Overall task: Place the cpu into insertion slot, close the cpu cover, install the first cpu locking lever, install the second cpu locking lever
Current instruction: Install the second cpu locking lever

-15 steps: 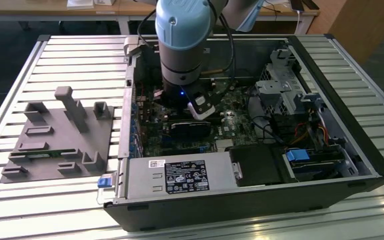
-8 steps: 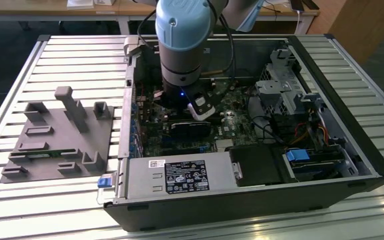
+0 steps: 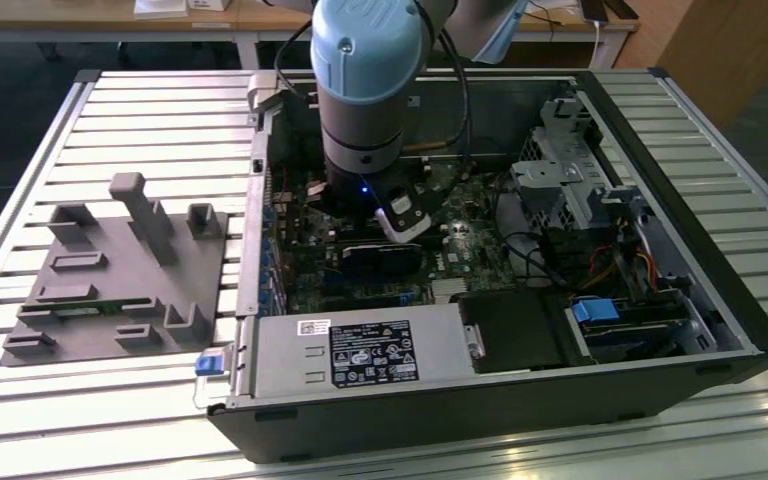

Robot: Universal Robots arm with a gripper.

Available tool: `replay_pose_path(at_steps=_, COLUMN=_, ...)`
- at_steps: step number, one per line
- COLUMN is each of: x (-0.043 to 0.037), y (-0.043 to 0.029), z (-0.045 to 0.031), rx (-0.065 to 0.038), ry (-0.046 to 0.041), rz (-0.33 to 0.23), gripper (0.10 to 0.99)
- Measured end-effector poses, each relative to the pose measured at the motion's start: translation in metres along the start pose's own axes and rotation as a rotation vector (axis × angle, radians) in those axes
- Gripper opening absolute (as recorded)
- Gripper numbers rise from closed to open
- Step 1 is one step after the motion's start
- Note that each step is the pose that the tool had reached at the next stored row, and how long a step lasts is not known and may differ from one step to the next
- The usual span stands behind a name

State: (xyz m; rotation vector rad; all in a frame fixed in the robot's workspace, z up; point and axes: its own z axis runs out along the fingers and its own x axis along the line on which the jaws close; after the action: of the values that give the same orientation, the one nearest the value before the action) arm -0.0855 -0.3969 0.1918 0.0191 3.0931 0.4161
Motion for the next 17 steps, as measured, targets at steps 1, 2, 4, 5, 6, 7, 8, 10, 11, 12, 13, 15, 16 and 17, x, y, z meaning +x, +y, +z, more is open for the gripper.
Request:
replay_pose_path(at_steps=1, x=-0.0001, y=0.0001, z=-0.0006, rx=0.0, ry=0.0, rz=0.0, gripper=0.122)
replay_pose_path(at_steps=2, x=0.0, y=0.0003, z=-0.0016, rx=0.0, ry=0.0002, rz=0.0, gripper=0.122)
replay_pose_path(at_steps=4, x=-0.0001, y=0.001, z=-0.0037, rx=0.0, ry=0.0002, rz=0.0, gripper=0.122)
replay_pose_path(at_steps=5, x=-0.0001, y=0.0012, z=-0.0048, rx=0.0, ry=0.0001, rz=0.0, gripper=0.122)
replay_pose_path(at_steps=6, x=-0.0001, y=0.0015, z=-0.0058, rx=0.0, ry=0.0001, rz=0.0, gripper=0.122)
replay_pose_path(at_steps=7, x=-0.0002, y=0.0019, z=-0.0073, rx=0.0, ry=0.0002, rz=0.0, gripper=0.122)
replay_pose_path(at_steps=8, x=-0.0002, y=0.0025, z=-0.0093, rx=0.0, ry=0.0002, rz=0.0, gripper=0.122)
replay_pose_path(at_steps=10, x=-0.0003, y=0.0037, z=-0.0136, rx=0.0, ry=0.0001, rz=0.0, gripper=0.122)
replay_pose_path(at_steps=11, x=-0.0003, y=0.0043, z=-0.0159, rx=0.0, ry=0.0002, rz=0.0, gripper=0.122)
replay_pose_path(at_steps=12, x=-0.0004, y=0.0048, z=-0.0179, rx=0.0, ry=0.0002, rz=0.0, gripper=0.122)
replay_pose_path(at_steps=13, x=-0.0004, y=0.0054, z=-0.0199, rx=0.0, ry=0.0001, rz=0.0, gripper=0.122)
replay_pose_path(at_steps=15, x=-0.0005, y=0.0065, z=-0.024, rx=0.0, ry=0.0001, rz=0.0, gripper=0.122)
replay_pose_path(at_steps=16, x=-0.0005, y=0.0071, z=-0.0261, rx=0.0, ry=0.0002, rz=0.0, gripper=0.122)
replay_pose_path(at_steps=17, x=-0.0006, y=0.0077, z=-0.0284, rx=-0.001, ry=0.0002, rz=0.0, gripper=0.122)
